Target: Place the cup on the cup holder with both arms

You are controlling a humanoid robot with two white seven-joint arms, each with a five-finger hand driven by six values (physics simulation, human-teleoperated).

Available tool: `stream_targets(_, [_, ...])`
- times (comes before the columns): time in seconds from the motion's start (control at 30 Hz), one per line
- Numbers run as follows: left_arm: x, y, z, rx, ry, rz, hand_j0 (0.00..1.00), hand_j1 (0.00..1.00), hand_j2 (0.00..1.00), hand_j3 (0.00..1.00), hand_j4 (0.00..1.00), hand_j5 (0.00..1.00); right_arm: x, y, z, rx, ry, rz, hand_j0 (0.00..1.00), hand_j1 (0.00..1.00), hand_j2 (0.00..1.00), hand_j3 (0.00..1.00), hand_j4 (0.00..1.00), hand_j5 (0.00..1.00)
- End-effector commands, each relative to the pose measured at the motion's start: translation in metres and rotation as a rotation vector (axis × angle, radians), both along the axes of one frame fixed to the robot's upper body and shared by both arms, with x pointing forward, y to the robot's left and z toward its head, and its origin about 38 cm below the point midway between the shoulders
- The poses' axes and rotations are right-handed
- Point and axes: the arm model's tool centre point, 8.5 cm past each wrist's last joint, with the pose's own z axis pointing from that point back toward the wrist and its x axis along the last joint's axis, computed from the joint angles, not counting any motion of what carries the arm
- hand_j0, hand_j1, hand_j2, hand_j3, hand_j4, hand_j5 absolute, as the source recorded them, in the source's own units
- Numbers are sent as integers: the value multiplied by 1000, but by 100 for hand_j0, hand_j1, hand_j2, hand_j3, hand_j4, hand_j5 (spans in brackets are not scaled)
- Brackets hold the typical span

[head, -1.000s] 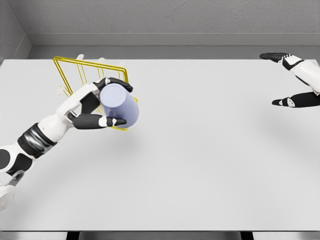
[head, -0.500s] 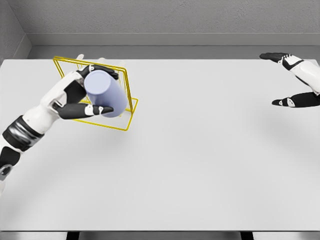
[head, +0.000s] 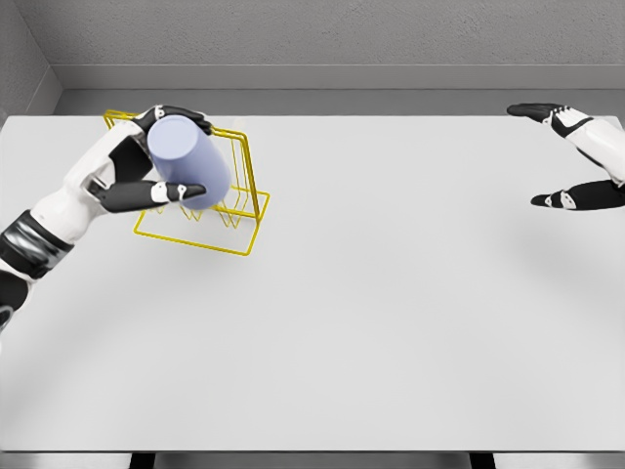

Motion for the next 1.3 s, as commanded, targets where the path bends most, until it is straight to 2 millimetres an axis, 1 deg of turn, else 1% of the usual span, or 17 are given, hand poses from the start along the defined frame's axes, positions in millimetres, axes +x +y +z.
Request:
stream_targets(0.0, [2, 1, -3, -7, 10, 8, 62, 62, 62, 62, 62, 62, 0, 0, 1, 8, 1, 0, 100, 100, 100, 100, 100, 100])
stream_targets(0.1, [4, 4, -7, -4, 22, 19, 62, 62, 62, 62, 62, 62, 0, -1, 1, 8, 0, -1, 100, 100, 100, 100, 100, 100])
stream_targets(0.37, [11, 4, -6, -11, 21, 28, 62, 62, 62, 62, 62, 62, 0, -1, 1, 8, 0, -1, 100, 100, 100, 100, 100, 100])
stream_targets(0.47, [16, -1, -5, -12, 43, 26, 62, 62, 62, 62, 62, 62, 0, -1, 1, 8, 0, -1, 100, 100, 100, 100, 100, 100])
stream_targets(0.53, [16, -6, -7, -19, 48, 17, 62, 62, 62, 62, 62, 62, 0, 0, 1, 8, 1, 0, 100, 100, 100, 100, 100, 100])
stream_targets(0.67, [16, -8, -8, -23, 49, 15, 63, 63, 63, 63, 63, 63, 0, 0, 1, 8, 1, 0, 100, 100, 100, 100, 100, 100])
stream_targets(0.7, [15, -8, -8, -20, 48, 14, 67, 67, 67, 67, 67, 67, 0, 0, 0, 9, 1, 1, 100, 100, 100, 100, 100, 100])
stream_targets(0.73, [15, -9, -9, -14, 48, 13, 77, 77, 77, 77, 77, 77, 0, 0, 1, 8, 1, 0, 100, 100, 100, 100, 100, 100])
stream_targets(0.77, [15, -10, -10, -12, 50, 11, 82, 82, 82, 82, 82, 82, 0, 0, 1, 8, 1, 0, 100, 100, 100, 100, 100, 100])
stream_targets(0.83, [15, -10, -10, -11, 51, 9, 87, 87, 87, 87, 87, 87, 0, 0, 1, 8, 1, 0, 100, 100, 100, 100, 100, 100])
stream_targets(1.0, [14, -10, -9, -10, 48, 9, 88, 88, 88, 88, 88, 88, 0, 0, 1, 8, 1, 0, 100, 100, 100, 100, 100, 100])
stream_targets(1.07, [14, -10, -9, -9, 47, 9, 85, 85, 85, 85, 85, 85, 0, -1, 1, 8, 0, -1, 100, 100, 100, 100, 100, 100])
stream_targets(1.17, [14, -11, -8, -11, 44, 6, 79, 79, 79, 79, 79, 79, 0, -1, 1, 8, 1, -2, 100, 100, 100, 100, 100, 100])
stream_targets(1.27, [14, -11, -8, -12, 45, 5, 77, 77, 77, 77, 77, 77, 0, -1, 0, 8, 2, -1, 100, 100, 100, 100, 100, 100])
